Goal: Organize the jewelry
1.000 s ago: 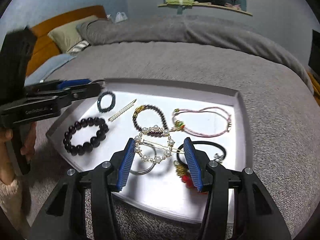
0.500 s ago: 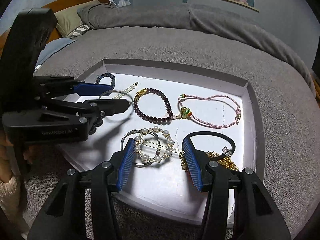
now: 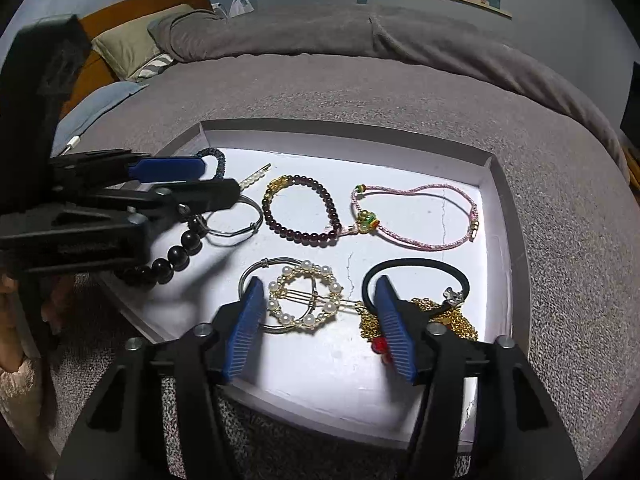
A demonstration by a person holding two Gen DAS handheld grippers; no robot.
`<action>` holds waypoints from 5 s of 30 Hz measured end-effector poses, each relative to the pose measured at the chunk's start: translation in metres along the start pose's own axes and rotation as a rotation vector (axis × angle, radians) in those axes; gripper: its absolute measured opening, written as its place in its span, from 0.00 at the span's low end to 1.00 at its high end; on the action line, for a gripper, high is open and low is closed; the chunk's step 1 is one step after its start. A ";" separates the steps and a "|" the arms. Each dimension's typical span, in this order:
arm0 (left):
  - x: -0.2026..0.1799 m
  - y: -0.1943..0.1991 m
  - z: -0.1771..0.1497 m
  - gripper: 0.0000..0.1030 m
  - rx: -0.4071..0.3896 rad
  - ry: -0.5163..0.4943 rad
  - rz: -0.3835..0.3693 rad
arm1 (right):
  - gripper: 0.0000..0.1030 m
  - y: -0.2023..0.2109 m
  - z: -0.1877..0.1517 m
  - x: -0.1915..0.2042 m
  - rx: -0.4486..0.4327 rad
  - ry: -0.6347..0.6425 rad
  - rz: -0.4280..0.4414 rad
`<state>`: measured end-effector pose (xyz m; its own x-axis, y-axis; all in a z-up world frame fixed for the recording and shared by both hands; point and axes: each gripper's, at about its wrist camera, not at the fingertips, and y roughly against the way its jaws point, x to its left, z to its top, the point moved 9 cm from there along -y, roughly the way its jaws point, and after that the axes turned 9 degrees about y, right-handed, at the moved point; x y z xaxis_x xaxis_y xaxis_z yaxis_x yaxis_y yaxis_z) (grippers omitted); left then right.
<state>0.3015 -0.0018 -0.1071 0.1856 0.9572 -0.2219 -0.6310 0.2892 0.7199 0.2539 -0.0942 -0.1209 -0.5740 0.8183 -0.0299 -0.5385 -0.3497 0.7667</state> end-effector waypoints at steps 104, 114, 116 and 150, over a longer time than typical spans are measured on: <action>-0.015 0.120 -0.085 0.95 -0.080 0.148 0.318 | 0.95 0.139 -0.053 0.011 -0.088 -0.259 -0.205; -0.015 0.121 -0.085 0.95 -0.080 0.148 0.318 | 0.95 0.139 -0.053 0.011 -0.087 -0.259 -0.203; -0.015 0.121 -0.085 0.95 -0.083 0.148 0.320 | 0.95 0.139 -0.053 0.012 -0.088 -0.257 -0.204; -0.016 0.124 -0.084 0.95 -0.108 0.130 0.330 | 0.95 0.137 -0.053 0.012 -0.079 -0.242 -0.197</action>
<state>0.1571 0.0185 -0.0700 -0.1344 0.9880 -0.0759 -0.7181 -0.0443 0.6945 0.1404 -0.1561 -0.0502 -0.2959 0.9552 -0.0117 -0.6763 -0.2008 0.7087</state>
